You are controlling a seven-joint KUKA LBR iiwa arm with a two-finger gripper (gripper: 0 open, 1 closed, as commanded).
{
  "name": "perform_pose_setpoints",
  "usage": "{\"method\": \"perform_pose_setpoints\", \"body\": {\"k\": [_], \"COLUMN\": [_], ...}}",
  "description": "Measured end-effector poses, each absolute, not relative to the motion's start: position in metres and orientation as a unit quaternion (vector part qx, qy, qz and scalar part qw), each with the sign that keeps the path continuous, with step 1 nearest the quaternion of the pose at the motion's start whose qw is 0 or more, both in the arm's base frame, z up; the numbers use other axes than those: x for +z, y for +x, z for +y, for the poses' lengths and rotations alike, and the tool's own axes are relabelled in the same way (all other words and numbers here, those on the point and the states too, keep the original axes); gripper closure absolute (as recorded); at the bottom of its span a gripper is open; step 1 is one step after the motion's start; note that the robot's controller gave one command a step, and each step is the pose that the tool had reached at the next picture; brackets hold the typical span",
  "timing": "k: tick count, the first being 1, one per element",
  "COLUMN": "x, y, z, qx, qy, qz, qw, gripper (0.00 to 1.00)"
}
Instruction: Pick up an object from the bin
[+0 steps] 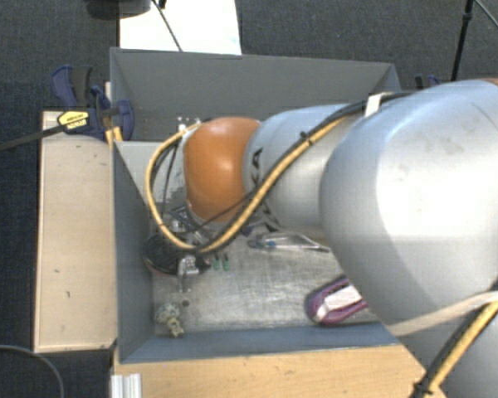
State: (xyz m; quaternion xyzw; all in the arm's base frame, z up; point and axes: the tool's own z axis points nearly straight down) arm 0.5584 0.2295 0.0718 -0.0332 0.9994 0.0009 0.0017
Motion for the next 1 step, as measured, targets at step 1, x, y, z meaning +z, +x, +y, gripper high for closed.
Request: {"method": "perform_pose_setpoints", "body": {"k": [1], "x": [0.2006], "y": [0.5625], "z": [0.2195], "qx": [0.001], "qy": [-0.040], "qz": [0.999], "qw": [0.004], "gripper": [1.00]}}
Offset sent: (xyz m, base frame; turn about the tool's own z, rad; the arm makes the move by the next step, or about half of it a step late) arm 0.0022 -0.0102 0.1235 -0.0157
